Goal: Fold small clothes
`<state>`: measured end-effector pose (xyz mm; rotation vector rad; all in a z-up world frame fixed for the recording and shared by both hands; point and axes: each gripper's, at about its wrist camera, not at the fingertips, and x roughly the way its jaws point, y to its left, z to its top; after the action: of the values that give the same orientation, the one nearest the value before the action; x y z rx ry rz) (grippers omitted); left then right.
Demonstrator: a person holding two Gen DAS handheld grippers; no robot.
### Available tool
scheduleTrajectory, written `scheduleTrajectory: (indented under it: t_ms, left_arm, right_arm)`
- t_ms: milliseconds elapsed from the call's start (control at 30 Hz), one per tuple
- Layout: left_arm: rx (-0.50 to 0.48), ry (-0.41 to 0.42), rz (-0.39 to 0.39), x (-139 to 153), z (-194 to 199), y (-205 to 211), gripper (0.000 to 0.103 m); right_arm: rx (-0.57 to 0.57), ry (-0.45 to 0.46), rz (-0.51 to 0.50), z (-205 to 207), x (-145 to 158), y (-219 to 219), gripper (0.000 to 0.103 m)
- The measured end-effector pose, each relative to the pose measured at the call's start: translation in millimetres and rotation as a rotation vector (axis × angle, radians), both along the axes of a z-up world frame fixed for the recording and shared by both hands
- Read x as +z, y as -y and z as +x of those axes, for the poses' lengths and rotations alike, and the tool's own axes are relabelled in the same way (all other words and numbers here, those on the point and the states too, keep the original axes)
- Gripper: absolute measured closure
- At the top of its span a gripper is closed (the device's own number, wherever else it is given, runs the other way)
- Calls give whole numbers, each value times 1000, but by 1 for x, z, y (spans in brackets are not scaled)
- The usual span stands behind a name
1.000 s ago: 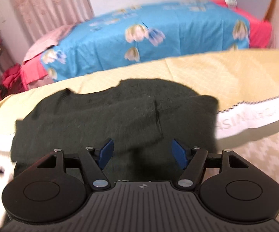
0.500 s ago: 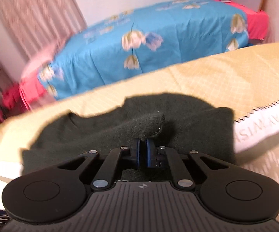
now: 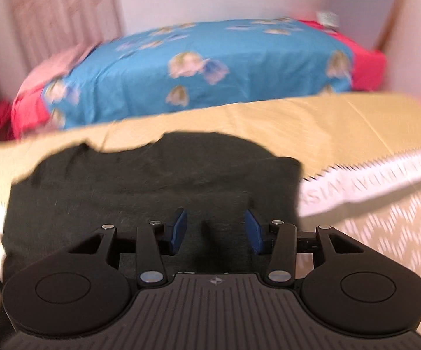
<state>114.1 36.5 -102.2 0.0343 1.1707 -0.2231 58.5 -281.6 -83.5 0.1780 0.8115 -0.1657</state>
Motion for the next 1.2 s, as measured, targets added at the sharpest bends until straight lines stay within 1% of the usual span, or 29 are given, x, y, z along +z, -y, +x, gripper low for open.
scheduleTrajectory:
  t_ms: [67,100,167,200,233,267,300,367,433,500,600,667,767,900,1000,1200]
  left_arm:
    - [-13,-13,22,-7,1,7,0]
    - [-13,-26,47,-13,1,9,0]
    - [-27,-60,120,-24,-3,14,0]
    - [-37,-64,159,-28,-8,15,0]
    - [-44,-55,179,-30,-14,13,0]
    - [-43,-46,179,-29,-20,10,0]
    - [-31,-47,179,-27,-25,7,0]
    - [2,-49,177,-23,-31,2,0]
    - [31,-44,185,-18,-36,1,0]
    - [51,-35,186,-11,-40,4,0]
    - [60,-24,174,-3,-43,13,0]
    - [58,-9,172,3,-43,17,0]
    - [37,9,154,12,-35,23,0]
    - [-11,45,154,22,-17,34,0]
    - [-34,77,143,30,0,41,0]
    - [-58,120,125,37,43,56,0]
  right_arm:
    - [60,-35,-57,8,-11,-10,52]
    - [72,-75,-81,11,-21,-12,52]
    - [49,-174,-133,16,-38,-8,60]
    - [38,-174,-142,12,-38,-6,61]
    - [35,-157,-129,6,-35,-3,55]
    - [27,-147,-122,0,-31,-1,43]
    - [24,-137,-128,-5,-28,0,39]
    - [52,-120,-147,-14,-22,-4,38]
    - [92,-114,-125,-22,-17,-10,38]
    - [155,-112,-95,-28,-15,-20,36]
    - [267,-117,-88,-33,-16,-39,35]
    - [297,-122,-107,-34,-17,-44,35]
    - [290,-114,-107,-35,-10,-42,35]
    - [262,-89,-107,-31,0,-31,33]
    - [252,-73,-156,-19,4,-26,33]
    - [239,-29,-147,9,12,-13,33]
